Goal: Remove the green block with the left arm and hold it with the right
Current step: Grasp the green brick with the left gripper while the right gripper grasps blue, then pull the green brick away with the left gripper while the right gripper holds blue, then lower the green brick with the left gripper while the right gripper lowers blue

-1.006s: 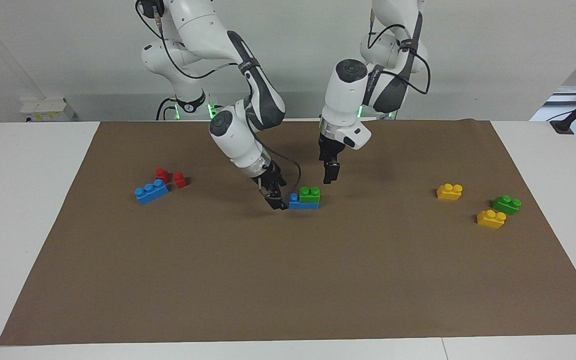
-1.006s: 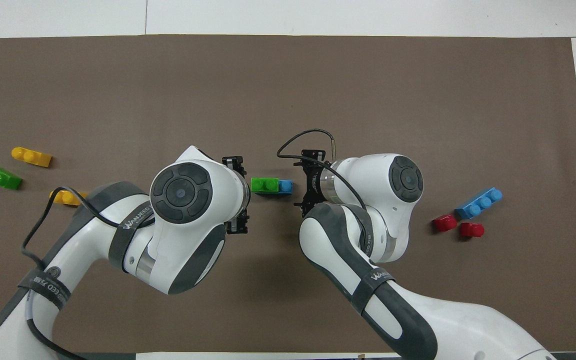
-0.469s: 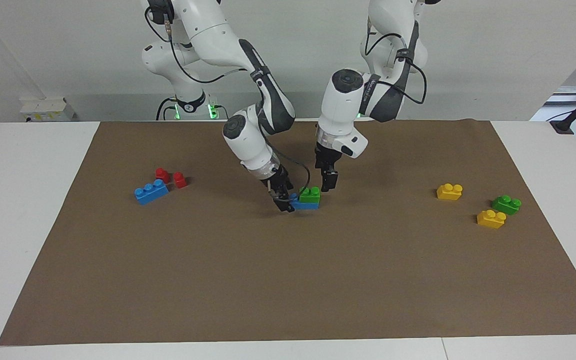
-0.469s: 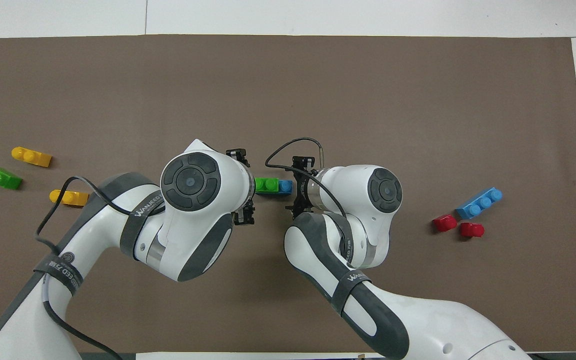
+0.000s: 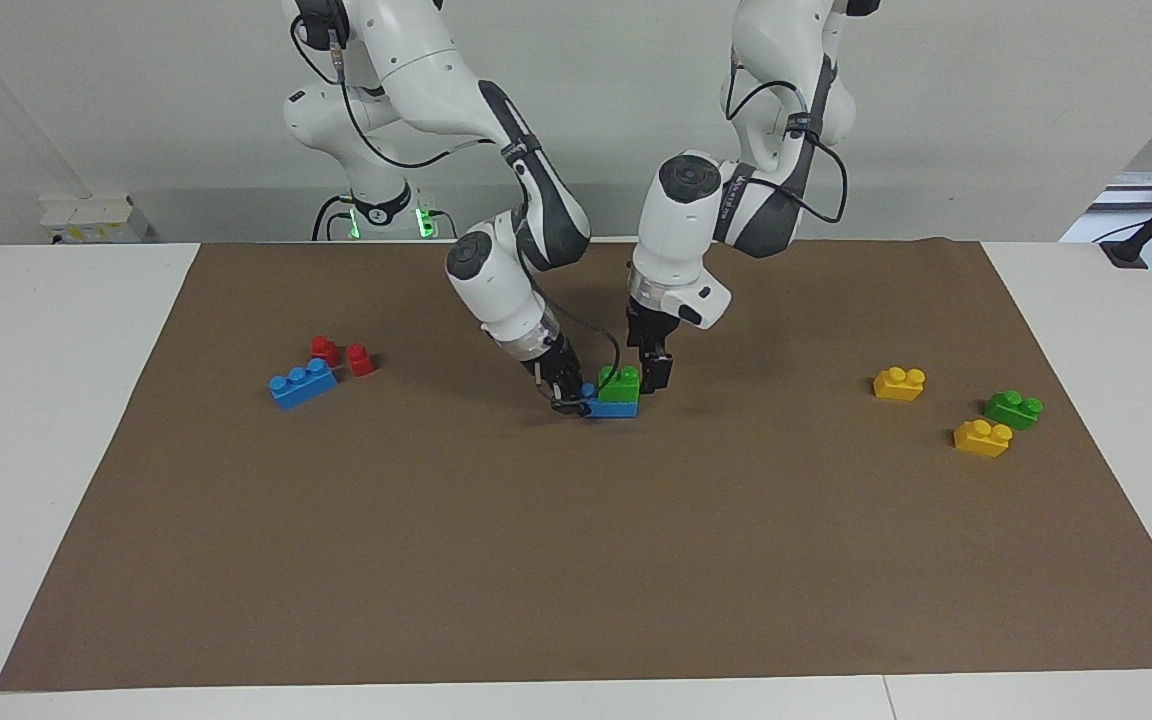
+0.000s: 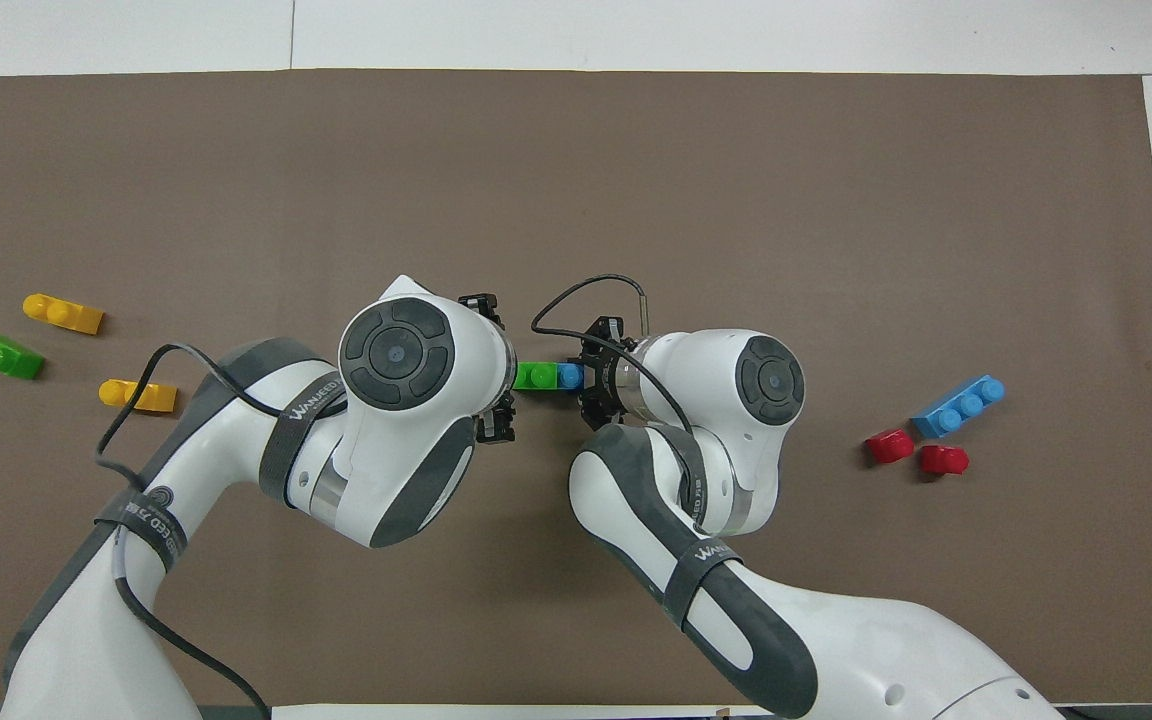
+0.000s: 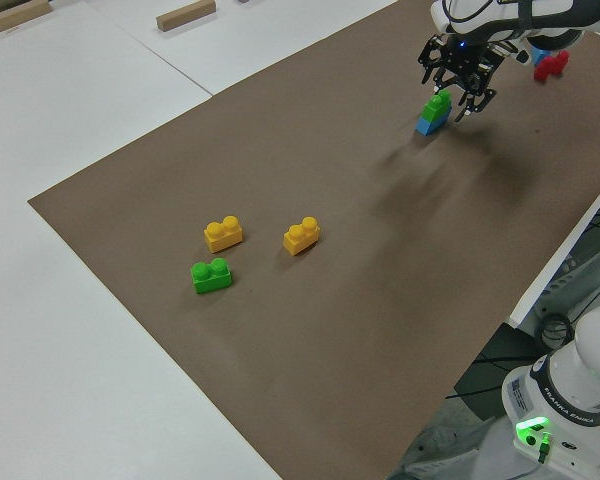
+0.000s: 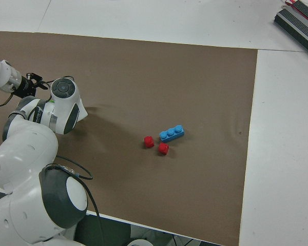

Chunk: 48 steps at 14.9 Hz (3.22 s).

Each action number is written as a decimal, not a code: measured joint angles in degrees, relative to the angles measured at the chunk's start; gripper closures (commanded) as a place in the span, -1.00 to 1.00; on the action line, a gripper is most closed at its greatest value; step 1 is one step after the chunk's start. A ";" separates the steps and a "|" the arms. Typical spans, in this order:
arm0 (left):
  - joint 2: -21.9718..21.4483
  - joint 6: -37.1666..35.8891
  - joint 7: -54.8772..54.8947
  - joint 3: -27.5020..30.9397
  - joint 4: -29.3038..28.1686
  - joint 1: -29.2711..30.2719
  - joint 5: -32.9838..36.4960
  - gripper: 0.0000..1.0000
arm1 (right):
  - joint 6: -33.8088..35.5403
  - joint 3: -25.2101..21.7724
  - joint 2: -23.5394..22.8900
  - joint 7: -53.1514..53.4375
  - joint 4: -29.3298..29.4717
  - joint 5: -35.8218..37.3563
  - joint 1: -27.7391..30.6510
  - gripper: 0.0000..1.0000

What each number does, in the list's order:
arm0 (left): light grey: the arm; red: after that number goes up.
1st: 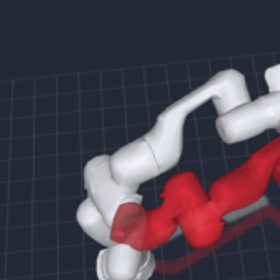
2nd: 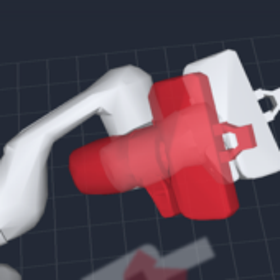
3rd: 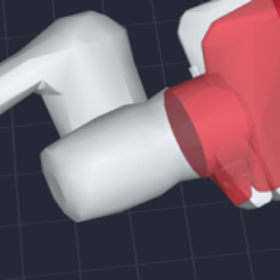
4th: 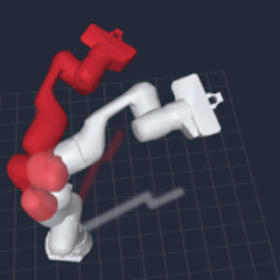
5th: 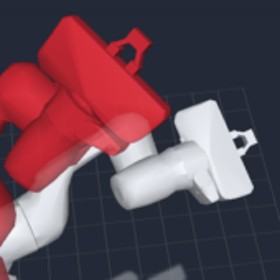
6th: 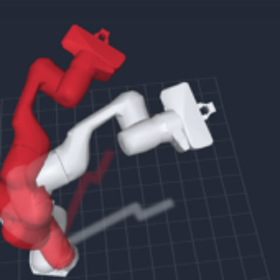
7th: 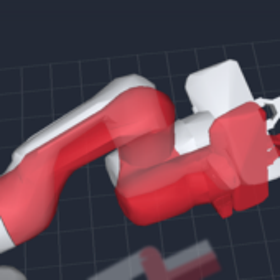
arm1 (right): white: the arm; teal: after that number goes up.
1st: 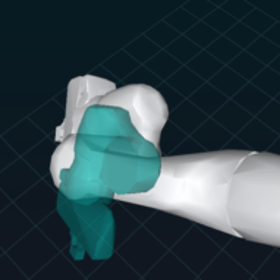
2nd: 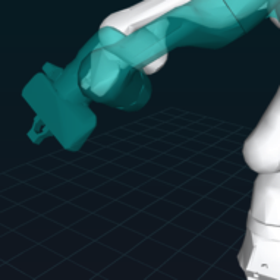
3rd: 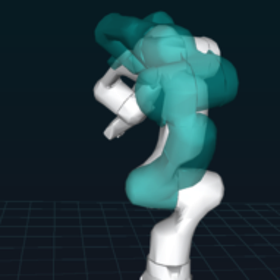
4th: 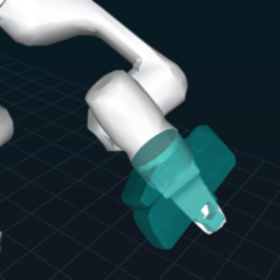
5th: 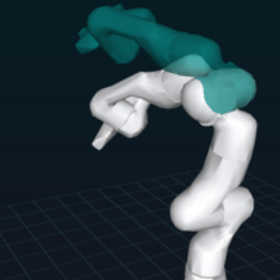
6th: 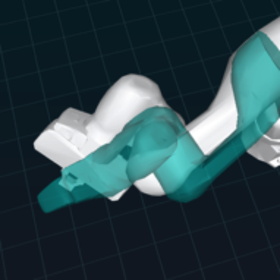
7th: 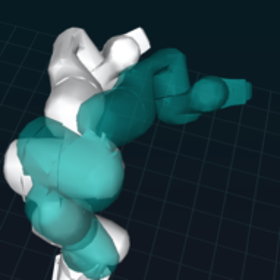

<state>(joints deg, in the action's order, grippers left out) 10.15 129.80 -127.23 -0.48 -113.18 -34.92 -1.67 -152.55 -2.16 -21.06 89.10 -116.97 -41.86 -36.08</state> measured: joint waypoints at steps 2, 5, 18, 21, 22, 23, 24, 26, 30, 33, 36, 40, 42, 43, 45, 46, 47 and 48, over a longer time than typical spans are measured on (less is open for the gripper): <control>1.18 0.23 -1.07 -0.03 0.51 -0.20 0.67 -1.00 | 0.00 0.00 0.00 0.00 0.00 0.00 0.00 1.00; 2.61 0.84 -2.14 -0.09 0.93 -1.03 0.97 -1.00 | 0.00 0.00 0.00 0.00 0.01 0.00 0.00 1.00; 4.56 1.78 -2.69 0.00 1.14 -2.28 4.23 1.00 | 0.00 0.00 0.00 0.00 0.14 0.00 0.00 1.00; 4.55 1.75 -2.64 -0.09 1.27 -2.54 5.49 1.00 | -0.10 -0.05 -0.01 0.00 0.13 0.00 0.00 1.00; 4.54 1.75 -2.64 -0.09 1.31 -2.57 5.53 1.00 | -0.11 -0.06 -0.01 0.00 0.14 0.00 0.00 1.00; 4.47 1.75 -2.64 -0.07 1.36 -2.57 5.54 1.00 | -0.17 -0.08 -0.01 0.00 0.16 0.00 0.00 1.00; 4.18 1.72 -2.64 -0.03 1.39 -2.57 5.54 1.00 | -0.32 -0.11 -0.01 0.00 0.20 0.00 0.01 1.00; 2.80 0.83 -2.64 0.09 1.57 -2.56 5.54 1.00 | -0.53 -0.16 -0.01 0.00 0.39 0.00 0.01 1.00; -2.46 -4.43 -0.40 0.71 2.25 -1.34 5.54 1.00 | -0.47 -0.31 0.09 0.00 1.19 0.00 0.48 1.00; -6.64 -9.45 5.76 0.91 2.36 1.84 5.26 1.00 | 5.01 -0.93 1.70 -2.62 3.66 0.19 5.02 1.00; -9.69 -13.42 17.01 1.10 2.41 6.90 2.87 1.00 | 15.24 -1.42 4.94 -14.50 5.22 1.30 15.27 1.00; -11.56 -16.83 34.82 1.51 2.45 16.17 -0.52 1.00 | 25.97 -1.71 6.88 -32.45 5.13 7.40 31.09 1.00; -11.52 -17.00 41.36 1.61 2.33 20.79 -1.09 1.00 | 28.66 -1.79 6.86 -37.72 4.44 7.69 37.50 1.00; -11.45 -17.00 44.61 1.65 2.21 22.97 -1.55 1.00 | 29.09 -1.76 6.83 -38.84 3.81 7.76 39.92 1.00; -10.97 -16.91 51.09 1.69 1.85 26.96 -1.96 1.00 | 29.15 -1.68 6.47 -40.59 2.45 7.77 42.40 1.00; -10.42 -16.63 53.92 1.71 1.75 28.65 -2.01 1.00 | 29.14 -1.67 6.04 -41.05 2.00 7.77 42.69 1.00; -9.60 -15.81 56.65 1.72 1.70 30.17 -2.04 1.00 | 29.09 -1.62 5.49 -41.16 1.74 7.77 42.70 1.00; -8.47 -14.38 59.05 1.73 1.64 31.50 -2.06 1.00 | 28.98 -1.44 4.95 -41.16 1.65 7.77 42.68 1.00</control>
<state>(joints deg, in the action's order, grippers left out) 1.68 115.42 -68.18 1.26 -111.54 -3.42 -3.74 -123.57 -3.60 -16.12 47.93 -115.32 -34.08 6.60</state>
